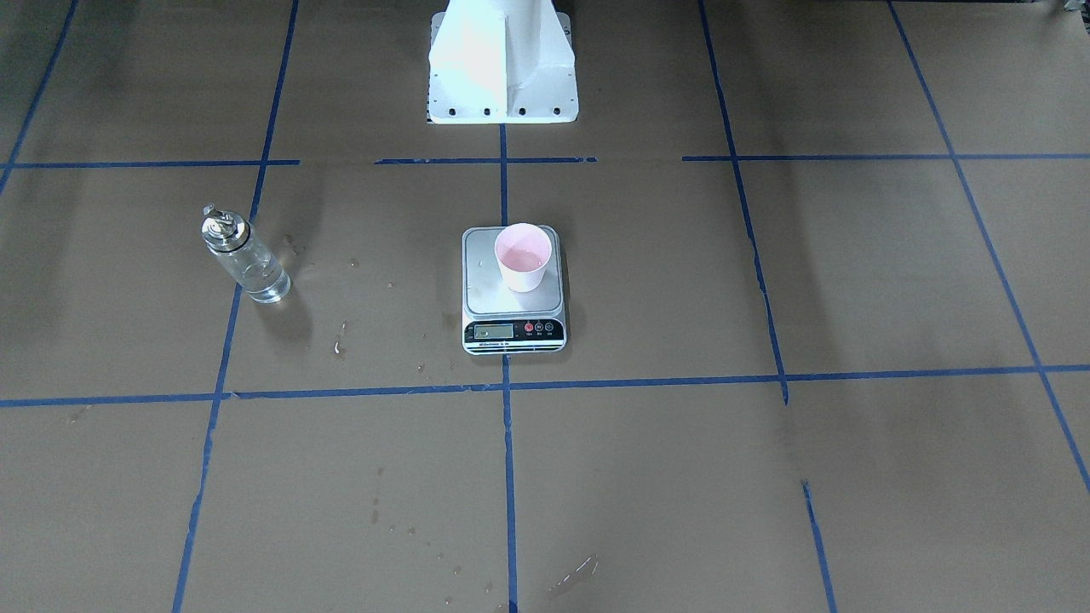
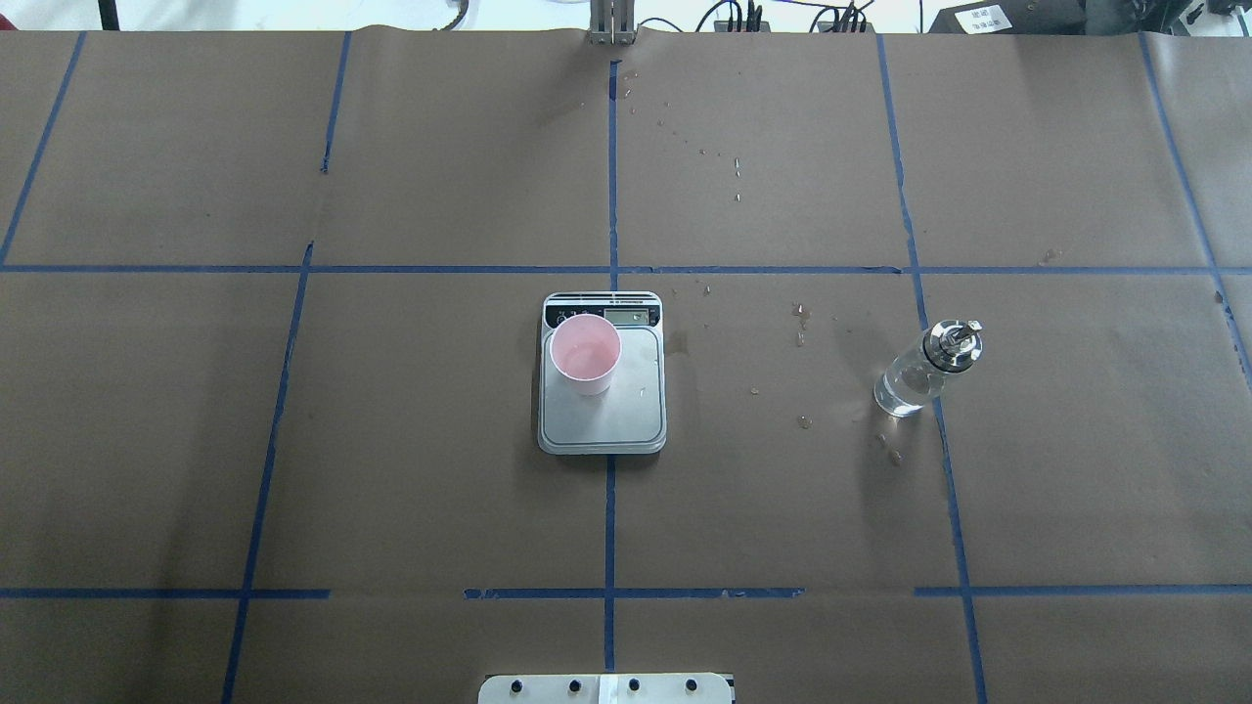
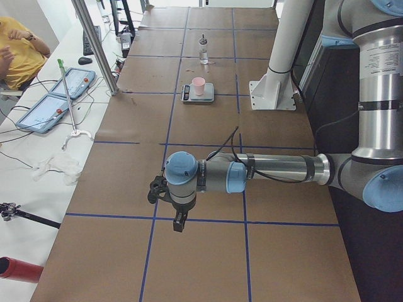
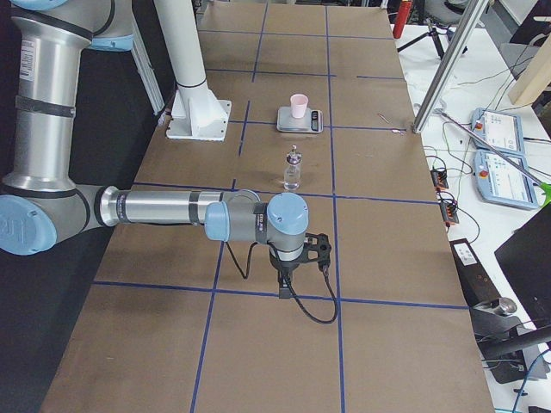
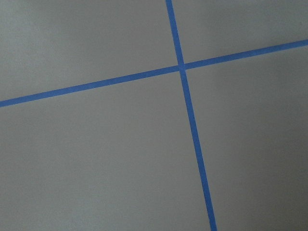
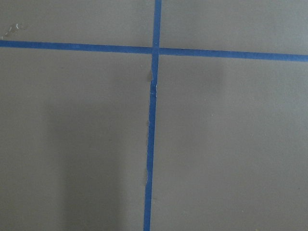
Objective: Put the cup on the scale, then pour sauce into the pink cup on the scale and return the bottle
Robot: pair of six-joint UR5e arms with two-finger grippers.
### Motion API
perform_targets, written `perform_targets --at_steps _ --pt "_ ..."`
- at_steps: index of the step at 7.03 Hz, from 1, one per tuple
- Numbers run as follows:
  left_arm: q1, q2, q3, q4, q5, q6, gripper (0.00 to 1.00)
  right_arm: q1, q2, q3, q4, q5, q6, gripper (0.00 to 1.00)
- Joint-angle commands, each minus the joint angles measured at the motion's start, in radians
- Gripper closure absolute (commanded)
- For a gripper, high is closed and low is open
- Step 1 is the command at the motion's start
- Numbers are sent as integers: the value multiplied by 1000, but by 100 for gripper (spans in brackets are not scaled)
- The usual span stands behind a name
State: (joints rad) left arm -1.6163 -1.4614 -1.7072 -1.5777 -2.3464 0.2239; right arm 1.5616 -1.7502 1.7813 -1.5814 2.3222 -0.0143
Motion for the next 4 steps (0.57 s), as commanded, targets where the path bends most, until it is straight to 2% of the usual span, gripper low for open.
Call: perform_targets --at_steps 1,4 --pt "6 6 -60 2 1 0 0 0 0 -6 1 -1 -3 0" --pt "7 38 -89 -1 -2 2 0 -2 1 -7 1 -1 -3 0"
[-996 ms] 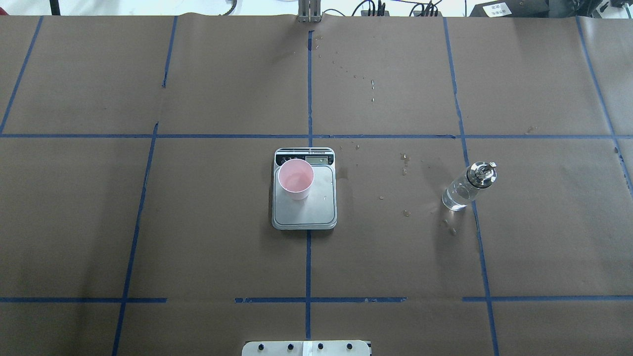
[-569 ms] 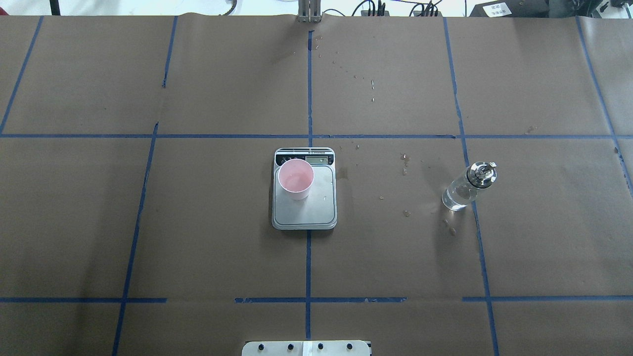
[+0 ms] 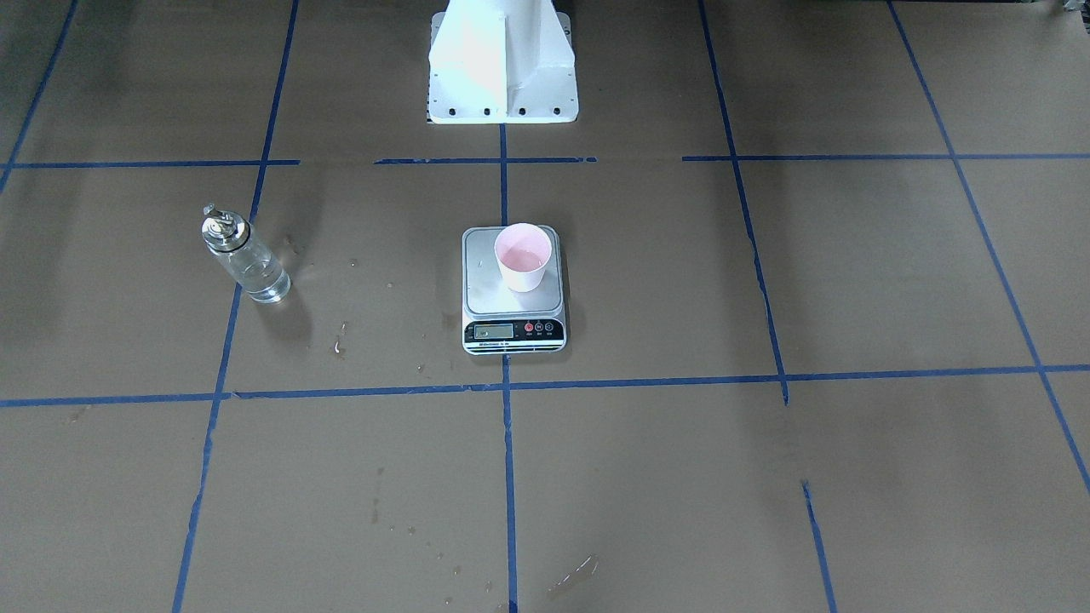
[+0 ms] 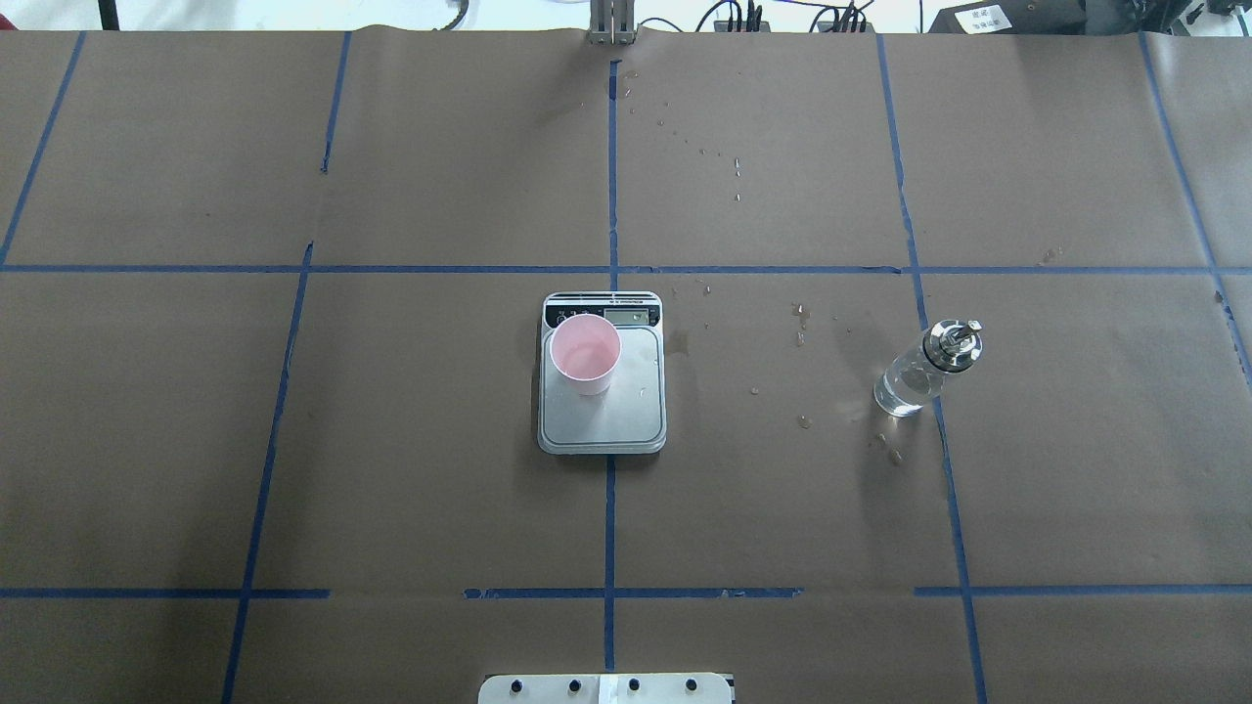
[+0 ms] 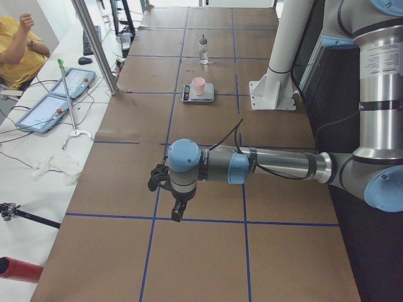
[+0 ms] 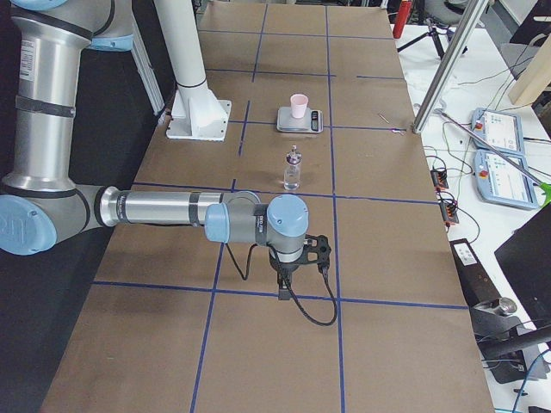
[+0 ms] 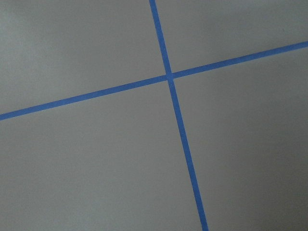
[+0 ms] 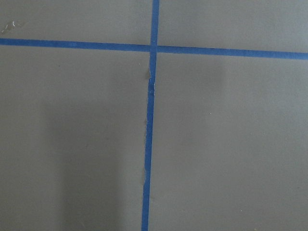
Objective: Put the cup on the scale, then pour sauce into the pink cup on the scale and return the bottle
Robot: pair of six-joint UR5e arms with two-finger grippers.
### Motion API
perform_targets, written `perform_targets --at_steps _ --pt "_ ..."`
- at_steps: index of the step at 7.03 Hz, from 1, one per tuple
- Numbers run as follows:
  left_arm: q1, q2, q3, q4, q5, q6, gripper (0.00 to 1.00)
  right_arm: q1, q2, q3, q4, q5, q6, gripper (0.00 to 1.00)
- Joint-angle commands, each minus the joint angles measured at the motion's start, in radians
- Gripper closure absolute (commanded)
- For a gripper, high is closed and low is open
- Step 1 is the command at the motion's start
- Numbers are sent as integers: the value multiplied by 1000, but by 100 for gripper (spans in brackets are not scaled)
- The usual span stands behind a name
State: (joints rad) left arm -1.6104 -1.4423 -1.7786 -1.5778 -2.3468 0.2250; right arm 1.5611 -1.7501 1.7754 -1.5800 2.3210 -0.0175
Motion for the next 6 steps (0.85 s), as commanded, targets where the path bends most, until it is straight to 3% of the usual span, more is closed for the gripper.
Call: perform_targets --at_steps 1,6 --pt "0 20 -19 2 0 1 0 -1 1 -1 2 1 1 0" --pt "0 37 -31 1 0 -1 0 -1 3 1 2 4 1 0"
